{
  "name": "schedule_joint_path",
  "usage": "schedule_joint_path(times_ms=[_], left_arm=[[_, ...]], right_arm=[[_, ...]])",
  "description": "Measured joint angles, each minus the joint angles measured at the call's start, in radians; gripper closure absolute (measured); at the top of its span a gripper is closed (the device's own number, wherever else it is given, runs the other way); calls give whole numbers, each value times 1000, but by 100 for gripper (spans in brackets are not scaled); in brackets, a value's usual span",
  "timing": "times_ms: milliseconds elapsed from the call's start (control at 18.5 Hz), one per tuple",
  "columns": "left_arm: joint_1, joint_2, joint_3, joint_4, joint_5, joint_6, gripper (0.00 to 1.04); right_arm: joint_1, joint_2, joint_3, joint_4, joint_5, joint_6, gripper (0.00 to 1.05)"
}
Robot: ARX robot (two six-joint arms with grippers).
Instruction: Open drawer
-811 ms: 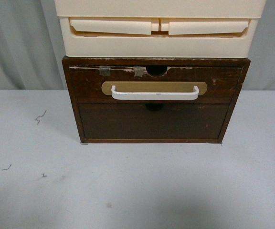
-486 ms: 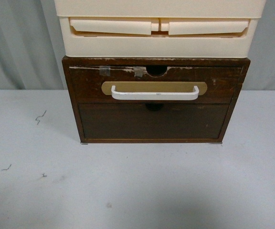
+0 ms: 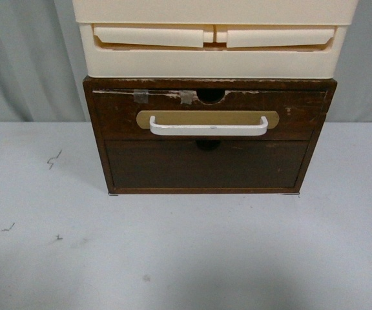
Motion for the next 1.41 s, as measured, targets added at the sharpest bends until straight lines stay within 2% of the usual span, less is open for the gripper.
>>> schedule_joint_path(times_ms=[54,108,270,378,432,541,703,919,1189,1405], left_arm=[[-30,172,87,-126,31,-51,7],[-63,306,135,-92,67,-112,7],[-268,657,153,244,127,-345,7],[-341,956,176,525,159,-494,7],[-351,1101,216,659,175,-573,7],[-359,1324,302,883,208,-703,7],[-339,1599,408,1105,262,-905,7],[-323,1820,545,1238,266,-1109,7],[-317,2000,696,1248,271,-1236,7],[-314,2053,779,1213,292,-1258,7]], right_arm=[[-34,159,75,-98,-61,83,6],[-54,225,84,-70,-150,180,6],[-33,483,46,201,-369,464,6],[29,732,43,525,-462,672,6],[77,894,74,728,-461,776,6],[129,1140,151,1038,-417,907,6],[163,1481,282,1369,-339,1057,6],[200,1762,435,1501,-275,1171,6],[208,1931,612,1500,-210,1271,6],[239,1981,718,1449,-201,1273,6]])
